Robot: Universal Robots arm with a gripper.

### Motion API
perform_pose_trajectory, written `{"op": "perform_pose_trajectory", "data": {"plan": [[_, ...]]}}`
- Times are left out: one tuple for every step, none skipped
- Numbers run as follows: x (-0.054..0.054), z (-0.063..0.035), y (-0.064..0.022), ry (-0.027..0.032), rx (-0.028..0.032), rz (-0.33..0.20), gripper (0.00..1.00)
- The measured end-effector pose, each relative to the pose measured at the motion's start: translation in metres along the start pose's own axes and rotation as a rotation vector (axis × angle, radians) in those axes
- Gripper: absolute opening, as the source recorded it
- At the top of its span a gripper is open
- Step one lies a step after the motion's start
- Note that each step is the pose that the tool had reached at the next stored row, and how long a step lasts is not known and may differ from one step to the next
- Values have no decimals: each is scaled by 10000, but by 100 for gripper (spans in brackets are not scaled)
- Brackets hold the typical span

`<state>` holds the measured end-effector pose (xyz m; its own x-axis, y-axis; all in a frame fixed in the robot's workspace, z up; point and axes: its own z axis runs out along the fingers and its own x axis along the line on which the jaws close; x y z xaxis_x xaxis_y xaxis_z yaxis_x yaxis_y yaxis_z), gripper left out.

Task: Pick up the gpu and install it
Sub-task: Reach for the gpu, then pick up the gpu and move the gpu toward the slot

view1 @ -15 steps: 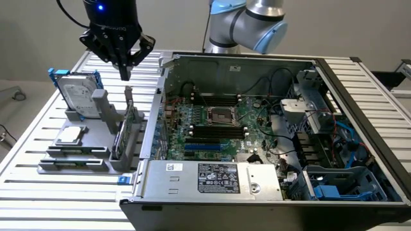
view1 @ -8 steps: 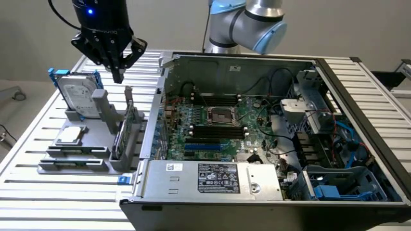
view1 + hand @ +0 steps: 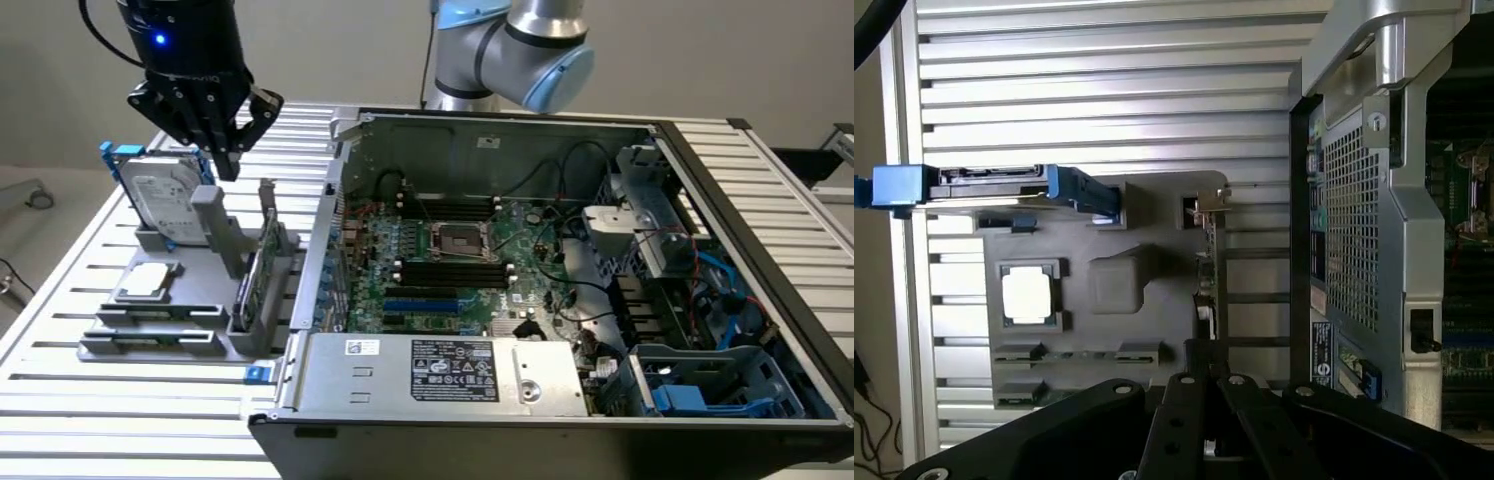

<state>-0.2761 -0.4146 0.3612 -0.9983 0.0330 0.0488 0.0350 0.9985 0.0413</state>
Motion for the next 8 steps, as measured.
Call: {"op": "perform_pose_trajectory", "data": {"plan": [[3,0,0,-7,1,-12,11],[3,0,0,-7,1,-12,11],[3,0,0,-8,1,-12,11],[4,0,0,-8,1,-12,11],[4,0,0,-8,1,-12,11],[4,0,0,-8,1,-12,11],[4,0,0,-8,0,-12,11],[4,0,0,-8,1,-12,11]]}}
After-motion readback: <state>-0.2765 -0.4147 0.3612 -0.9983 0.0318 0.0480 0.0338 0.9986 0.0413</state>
